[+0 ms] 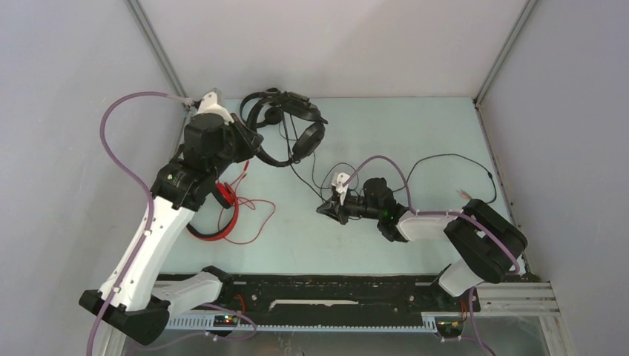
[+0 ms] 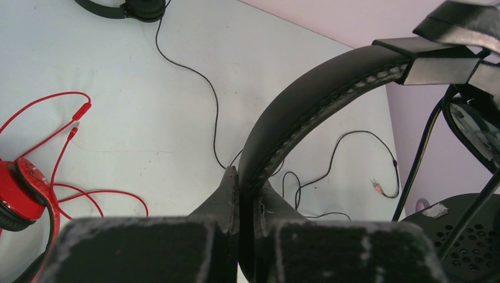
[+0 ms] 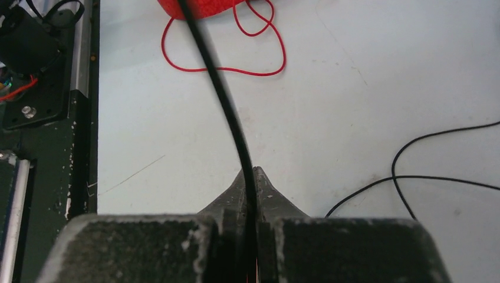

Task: Wrap the headphones
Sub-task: Wrap the headphones cable around the headphones.

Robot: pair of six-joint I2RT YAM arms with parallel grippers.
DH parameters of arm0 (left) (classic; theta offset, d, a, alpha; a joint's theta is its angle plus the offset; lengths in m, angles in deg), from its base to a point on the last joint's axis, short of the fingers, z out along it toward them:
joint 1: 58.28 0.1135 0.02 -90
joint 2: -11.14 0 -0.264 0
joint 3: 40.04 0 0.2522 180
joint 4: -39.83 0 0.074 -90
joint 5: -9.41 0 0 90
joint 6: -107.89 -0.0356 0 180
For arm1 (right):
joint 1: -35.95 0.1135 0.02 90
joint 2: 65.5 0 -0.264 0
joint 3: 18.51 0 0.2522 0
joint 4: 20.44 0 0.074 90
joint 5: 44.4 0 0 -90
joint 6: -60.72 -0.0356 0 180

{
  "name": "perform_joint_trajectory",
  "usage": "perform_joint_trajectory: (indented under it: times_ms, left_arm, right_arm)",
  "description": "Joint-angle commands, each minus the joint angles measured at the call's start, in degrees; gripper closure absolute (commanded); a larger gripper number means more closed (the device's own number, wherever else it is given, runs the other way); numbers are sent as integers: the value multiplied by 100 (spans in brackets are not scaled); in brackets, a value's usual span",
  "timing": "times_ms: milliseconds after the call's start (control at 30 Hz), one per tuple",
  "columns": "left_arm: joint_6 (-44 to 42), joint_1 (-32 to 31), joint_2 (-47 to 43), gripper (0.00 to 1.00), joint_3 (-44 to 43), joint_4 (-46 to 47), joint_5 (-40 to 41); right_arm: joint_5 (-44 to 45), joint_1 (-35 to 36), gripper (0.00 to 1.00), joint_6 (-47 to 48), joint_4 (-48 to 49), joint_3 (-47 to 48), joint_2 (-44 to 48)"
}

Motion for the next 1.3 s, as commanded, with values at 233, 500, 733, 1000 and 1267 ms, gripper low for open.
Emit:
perform_joint_trajectory:
  times_ms: [233, 500, 733, 1000, 1267]
  left_arm:
    - [-1286, 370, -179, 100, -766, -402, -1212]
    - [-2356, 372, -287, 100, -400, -5, -3121]
    - [-3467, 359, -602, 100, 681, 781, -3707]
    - [-6204, -7, -1084, 100, 1600, 697, -3194]
    - [-7389, -181, -820, 100, 1649, 595, -2119]
  right_arm:
    - [-284, -801, 100, -1160, 630, -11, 178]
    - [-421, -1467, 100, -2259, -549, 681, 296]
    - [-1381, -1734, 100, -3138, -2242, 1721, 416]
    - [-2481, -1963, 100, -3810, -3336, 2362, 654]
    - [-3175, -1955, 98, -5160, -2453, 2362, 698]
